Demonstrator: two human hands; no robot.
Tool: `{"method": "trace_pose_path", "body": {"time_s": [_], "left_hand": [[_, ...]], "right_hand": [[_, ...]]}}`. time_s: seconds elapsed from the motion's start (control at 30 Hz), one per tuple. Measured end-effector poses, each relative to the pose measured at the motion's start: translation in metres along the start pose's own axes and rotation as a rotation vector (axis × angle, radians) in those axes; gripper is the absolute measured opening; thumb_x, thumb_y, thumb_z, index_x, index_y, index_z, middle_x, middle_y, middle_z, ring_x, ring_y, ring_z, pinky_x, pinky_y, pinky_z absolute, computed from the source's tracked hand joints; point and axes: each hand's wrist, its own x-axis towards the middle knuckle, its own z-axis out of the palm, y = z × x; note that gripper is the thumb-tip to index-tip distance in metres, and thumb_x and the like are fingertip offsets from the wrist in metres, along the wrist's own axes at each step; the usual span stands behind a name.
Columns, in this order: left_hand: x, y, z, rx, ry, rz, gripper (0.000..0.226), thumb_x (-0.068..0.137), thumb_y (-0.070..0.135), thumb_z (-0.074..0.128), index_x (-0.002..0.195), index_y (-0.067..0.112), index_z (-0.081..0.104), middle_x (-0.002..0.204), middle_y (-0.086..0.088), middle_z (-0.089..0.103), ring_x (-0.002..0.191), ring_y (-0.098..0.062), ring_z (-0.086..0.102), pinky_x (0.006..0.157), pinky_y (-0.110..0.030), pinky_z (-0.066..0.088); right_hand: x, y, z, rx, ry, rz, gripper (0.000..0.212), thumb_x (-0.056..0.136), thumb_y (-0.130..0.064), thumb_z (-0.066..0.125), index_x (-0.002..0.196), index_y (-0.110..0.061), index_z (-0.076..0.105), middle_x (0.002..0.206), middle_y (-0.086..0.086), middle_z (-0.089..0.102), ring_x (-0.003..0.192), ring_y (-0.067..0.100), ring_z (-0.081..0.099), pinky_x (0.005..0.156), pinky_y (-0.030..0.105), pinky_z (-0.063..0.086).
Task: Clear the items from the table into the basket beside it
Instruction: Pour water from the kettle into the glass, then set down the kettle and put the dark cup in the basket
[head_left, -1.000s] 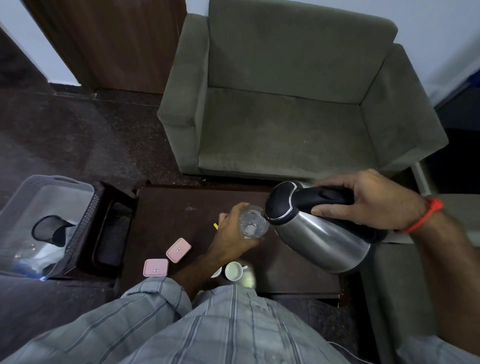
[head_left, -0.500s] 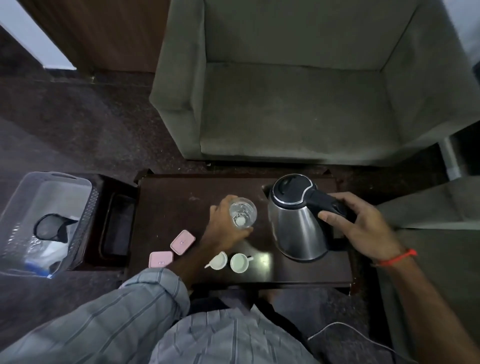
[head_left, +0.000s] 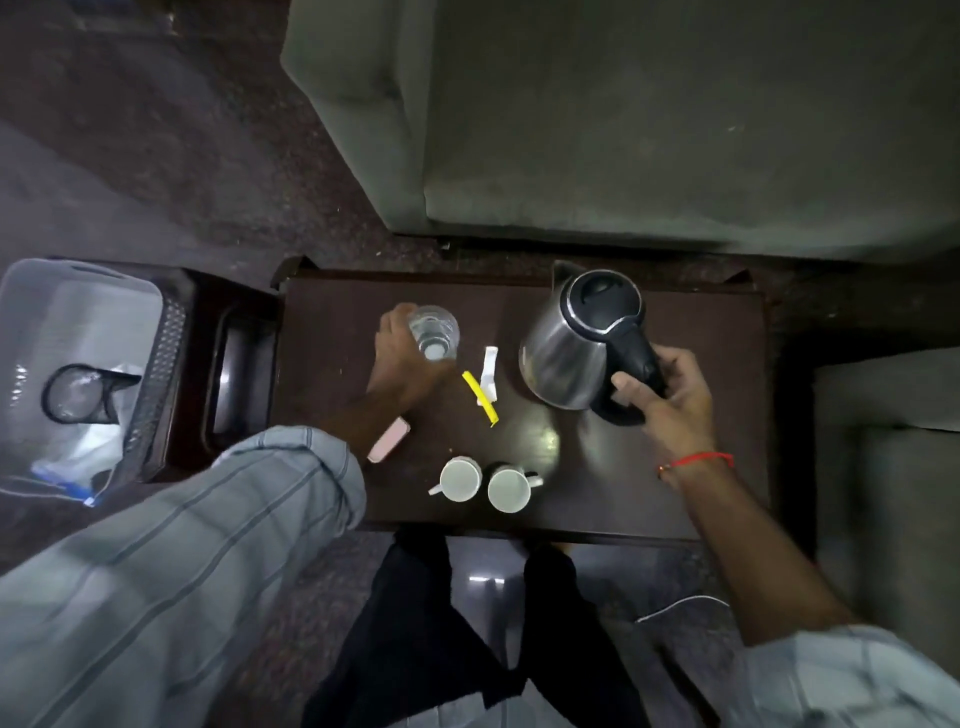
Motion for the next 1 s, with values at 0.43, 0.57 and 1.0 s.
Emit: {"method": "trace_pose_path", "body": {"time_s": [0.43, 0.57, 1.0], "left_hand": [[0.058, -0.07, 0.024, 0.07, -0.187, -0.052, 0.054, 0.073, 0.022, 0.087, 0.114, -0.006, 0.065, 0.117, -0.026, 0.065, 0.106, -0.034, 0.068, 0.092, -0.044, 0.056], [0.059, -0.073, 0.029, 0.053, -0.187, -0.046, 0.054, 0.072, 0.018, 0.086, 0.115, -0.007, 0.065, 0.118, -0.024, 0.065, 0.106, -0.031, 0.067, 0.091, -0.041, 0.055], [0.048, -0.088, 0.038, 0.124, -0.215, 0.013, 0.127, 0.067, 0.021, 0.096, 0.163, 0.007, 0.015, 0.169, -0.017, 0.014, 0.159, -0.033, 0.015, 0.129, -0.047, 0.023]], "right_hand": [[0.044, 0.065, 0.059, 0.039, 0.179, 0.032, 0.045, 0.08, 0.006, 0.074, 0.116, -0.015, 0.056, 0.097, -0.005, 0.068, 0.08, -0.006, 0.067, 0.077, 0.014, 0.055], [0.046, 0.08, 0.067, 0.039, 0.192, 0.041, 0.049, 0.078, 0.008, 0.074, 0.117, -0.013, 0.053, 0.099, -0.005, 0.068, 0.083, -0.005, 0.066, 0.08, 0.014, 0.054], [0.039, 0.084, 0.086, -0.208, 0.187, -0.072, 0.077, 0.073, -0.012, 0.083, 0.138, -0.015, 0.042, 0.13, 0.006, 0.057, 0.116, 0.013, 0.06, 0.099, 0.028, 0.05]]}}
